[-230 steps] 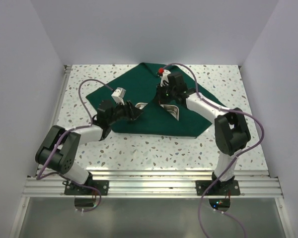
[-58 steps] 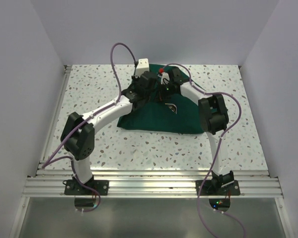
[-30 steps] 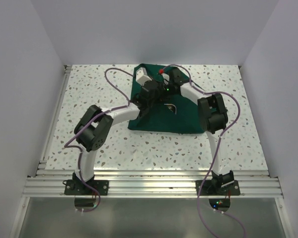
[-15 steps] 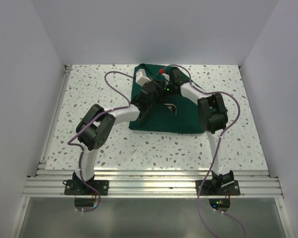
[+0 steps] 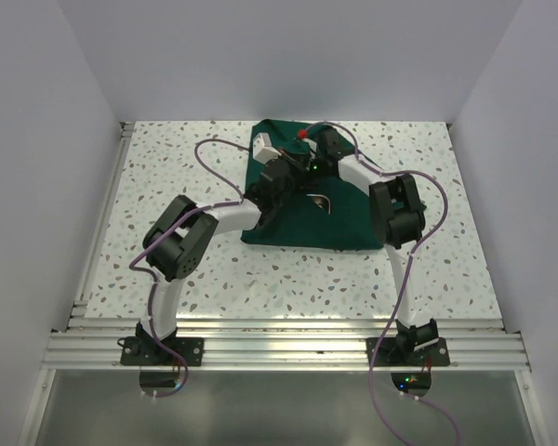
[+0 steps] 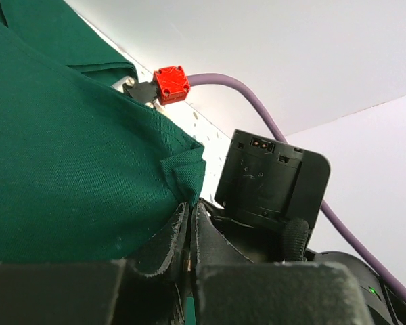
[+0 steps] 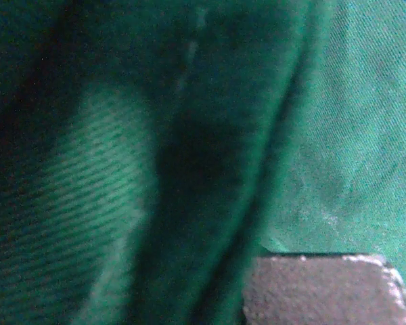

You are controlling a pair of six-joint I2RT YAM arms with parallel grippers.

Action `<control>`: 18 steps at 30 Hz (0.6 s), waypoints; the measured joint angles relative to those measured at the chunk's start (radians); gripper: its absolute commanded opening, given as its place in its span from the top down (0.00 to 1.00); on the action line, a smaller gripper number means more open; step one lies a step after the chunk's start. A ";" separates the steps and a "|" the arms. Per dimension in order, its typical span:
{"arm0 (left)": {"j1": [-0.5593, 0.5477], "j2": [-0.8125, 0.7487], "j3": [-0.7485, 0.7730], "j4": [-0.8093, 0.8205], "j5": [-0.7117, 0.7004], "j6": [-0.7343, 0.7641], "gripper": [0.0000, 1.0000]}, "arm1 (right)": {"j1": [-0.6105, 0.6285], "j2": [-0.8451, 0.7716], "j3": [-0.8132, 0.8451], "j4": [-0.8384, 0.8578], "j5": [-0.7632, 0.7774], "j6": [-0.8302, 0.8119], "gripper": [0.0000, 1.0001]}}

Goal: Prepare the surgical pack

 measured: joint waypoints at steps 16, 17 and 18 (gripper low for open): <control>0.000 0.056 -0.021 0.109 0.064 -0.063 0.97 | -0.034 0.076 0.049 0.003 -0.169 0.034 1.00; 0.000 0.070 -0.023 0.126 0.072 -0.074 0.98 | -0.035 0.080 0.051 0.003 -0.179 0.035 1.00; 0.000 0.085 -0.023 0.140 0.080 -0.083 0.98 | -0.037 0.083 0.053 0.003 -0.187 0.037 1.00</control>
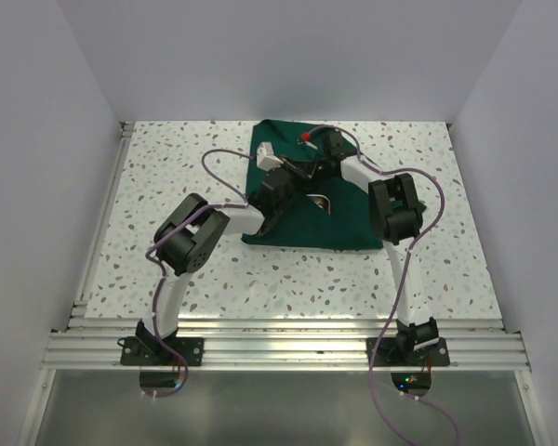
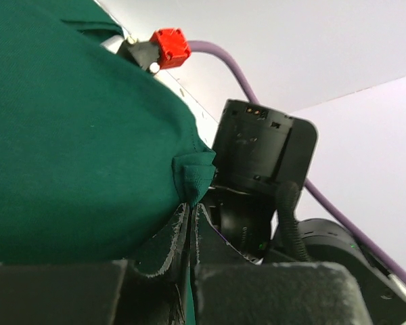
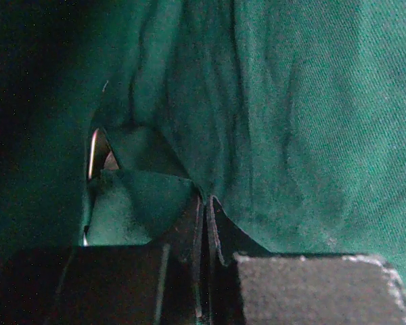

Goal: Prepare the surgical pack

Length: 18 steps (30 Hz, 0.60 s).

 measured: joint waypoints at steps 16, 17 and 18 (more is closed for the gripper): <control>0.000 0.058 0.017 0.086 0.035 -0.019 0.96 | -0.007 0.011 0.000 0.005 -0.028 0.011 1.00; 0.000 0.063 0.021 0.092 0.034 -0.019 0.96 | -0.007 0.011 0.000 0.005 -0.028 0.012 1.00; -0.001 0.069 0.026 0.098 0.034 -0.020 0.96 | -0.008 0.011 0.000 0.005 -0.028 0.012 1.00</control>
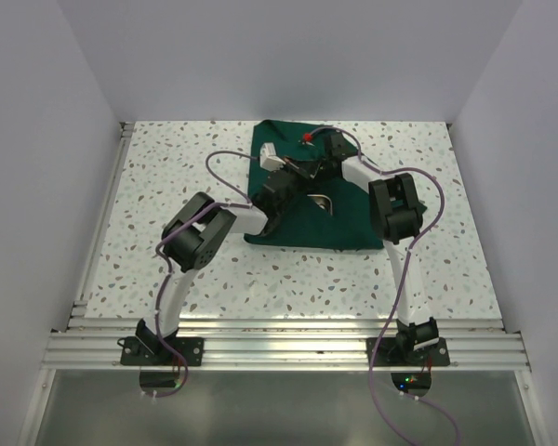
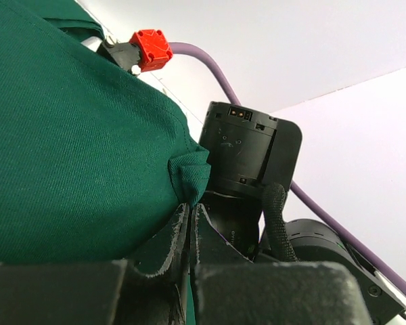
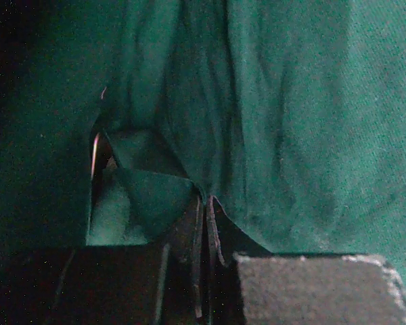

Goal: Prepare the surgical pack

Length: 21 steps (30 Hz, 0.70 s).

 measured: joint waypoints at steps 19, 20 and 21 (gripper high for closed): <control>-0.019 -0.084 -0.014 -0.055 0.018 0.083 0.75 | -0.005 0.003 0.000 0.002 -0.007 0.023 1.00; -0.019 -0.086 -0.019 -0.053 0.020 0.083 0.75 | -0.005 0.003 0.000 0.001 -0.007 0.026 1.00; -0.017 -0.086 -0.023 -0.053 0.022 0.082 0.75 | -0.005 0.003 0.001 0.000 -0.007 0.026 1.00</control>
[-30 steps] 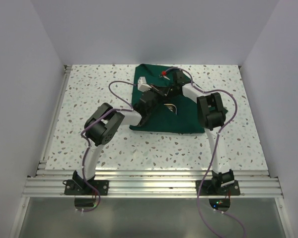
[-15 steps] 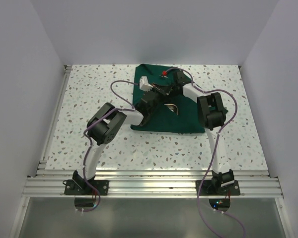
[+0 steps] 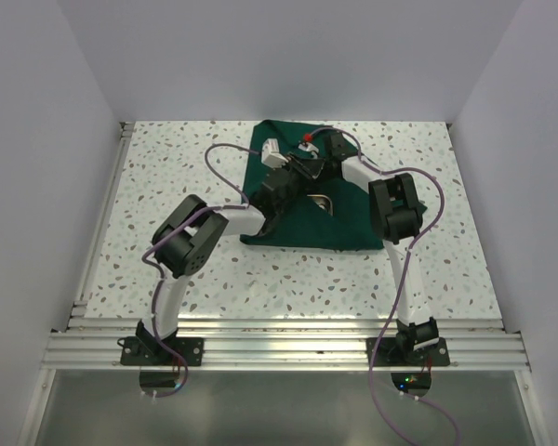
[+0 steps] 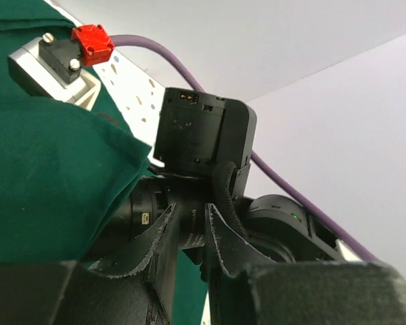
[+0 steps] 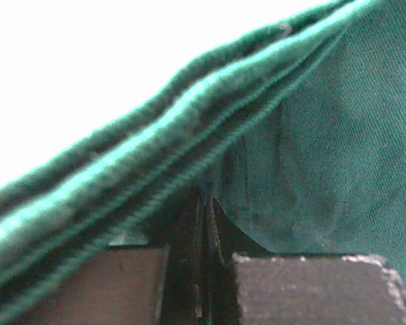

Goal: Prepare the surgical pack

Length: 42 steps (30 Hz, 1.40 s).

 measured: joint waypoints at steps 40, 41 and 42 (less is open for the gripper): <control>0.056 0.126 0.781 -1.314 0.139 0.756 0.33 | 0.000 0.000 0.008 -0.016 0.012 0.000 1.00; 0.056 0.128 0.786 -1.321 0.140 0.756 0.34 | 0.000 0.000 0.008 -0.016 0.012 0.000 1.00; 0.056 0.129 0.792 -1.325 0.140 0.756 0.35 | 0.000 0.000 0.008 -0.016 0.012 0.000 1.00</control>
